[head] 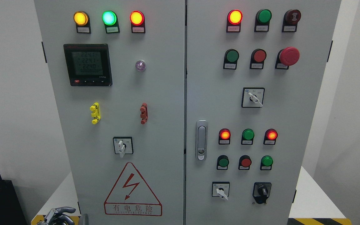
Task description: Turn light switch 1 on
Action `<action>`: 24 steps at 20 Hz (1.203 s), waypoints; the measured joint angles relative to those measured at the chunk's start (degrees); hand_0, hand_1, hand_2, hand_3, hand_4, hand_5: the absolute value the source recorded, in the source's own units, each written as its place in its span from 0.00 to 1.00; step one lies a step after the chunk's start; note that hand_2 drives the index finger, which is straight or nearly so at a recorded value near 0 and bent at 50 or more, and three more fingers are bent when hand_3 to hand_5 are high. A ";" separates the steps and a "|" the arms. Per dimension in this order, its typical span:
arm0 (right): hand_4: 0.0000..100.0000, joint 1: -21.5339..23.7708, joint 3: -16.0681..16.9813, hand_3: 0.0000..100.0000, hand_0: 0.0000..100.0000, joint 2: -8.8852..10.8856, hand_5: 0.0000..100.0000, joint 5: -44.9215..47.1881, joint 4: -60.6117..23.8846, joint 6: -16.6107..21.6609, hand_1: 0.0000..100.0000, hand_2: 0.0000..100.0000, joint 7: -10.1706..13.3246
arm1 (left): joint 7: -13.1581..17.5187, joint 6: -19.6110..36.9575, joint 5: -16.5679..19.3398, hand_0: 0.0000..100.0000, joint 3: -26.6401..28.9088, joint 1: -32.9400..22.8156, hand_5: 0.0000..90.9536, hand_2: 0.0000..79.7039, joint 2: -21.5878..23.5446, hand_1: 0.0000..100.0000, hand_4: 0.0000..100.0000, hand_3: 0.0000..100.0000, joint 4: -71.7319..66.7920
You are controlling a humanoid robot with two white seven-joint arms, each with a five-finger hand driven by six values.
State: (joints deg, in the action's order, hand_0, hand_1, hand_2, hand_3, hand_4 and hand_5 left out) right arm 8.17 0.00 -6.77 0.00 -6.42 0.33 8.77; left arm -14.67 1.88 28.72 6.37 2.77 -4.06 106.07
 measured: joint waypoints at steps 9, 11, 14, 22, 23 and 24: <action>0.00 0.00 0.00 0.00 0.12 0.00 0.00 0.00 0.00 0.00 0.39 0.00 0.00 | -3.19 -8.60 0.44 0.18 -7.84 4.82 0.81 0.63 -0.63 0.51 0.82 0.81 0.48; 0.00 0.00 0.00 0.00 0.12 0.00 0.00 0.00 0.00 0.00 0.39 0.00 0.00 | -4.32 -10.28 0.45 0.18 -9.29 5.88 0.81 0.63 -0.75 0.50 0.82 0.81 0.45; 0.00 0.00 0.00 0.00 0.12 0.00 0.00 0.00 0.00 0.00 0.39 0.00 0.00 | -6.16 -13.26 0.45 0.19 -11.36 7.39 0.81 0.64 -0.90 0.51 0.83 0.82 0.41; 0.00 0.00 0.00 0.00 0.12 0.00 0.00 0.00 0.00 0.00 0.39 0.00 0.00 | -10.59 -20.22 -0.35 0.19 -15.63 11.78 0.87 0.67 -1.29 0.52 0.86 0.87 -0.02; 0.00 0.00 0.00 0.00 0.12 0.00 0.00 0.00 0.00 0.00 0.39 0.00 0.00 | -10.92 -20.87 -0.70 0.19 -16.03 12.27 0.87 0.68 -1.32 0.52 0.87 0.87 -0.13; 0.00 0.00 0.00 0.00 0.12 0.00 0.00 0.00 0.00 0.00 0.39 0.00 0.00 | -11.47 -21.45 -1.21 0.19 -16.36 12.77 0.87 0.68 -1.36 0.52 0.87 0.87 -0.24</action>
State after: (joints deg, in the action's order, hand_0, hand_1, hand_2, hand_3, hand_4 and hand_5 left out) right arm 8.17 0.00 -6.77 0.00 -6.42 0.33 8.77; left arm -26.14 -19.58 27.51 -9.99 15.54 -5.42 105.83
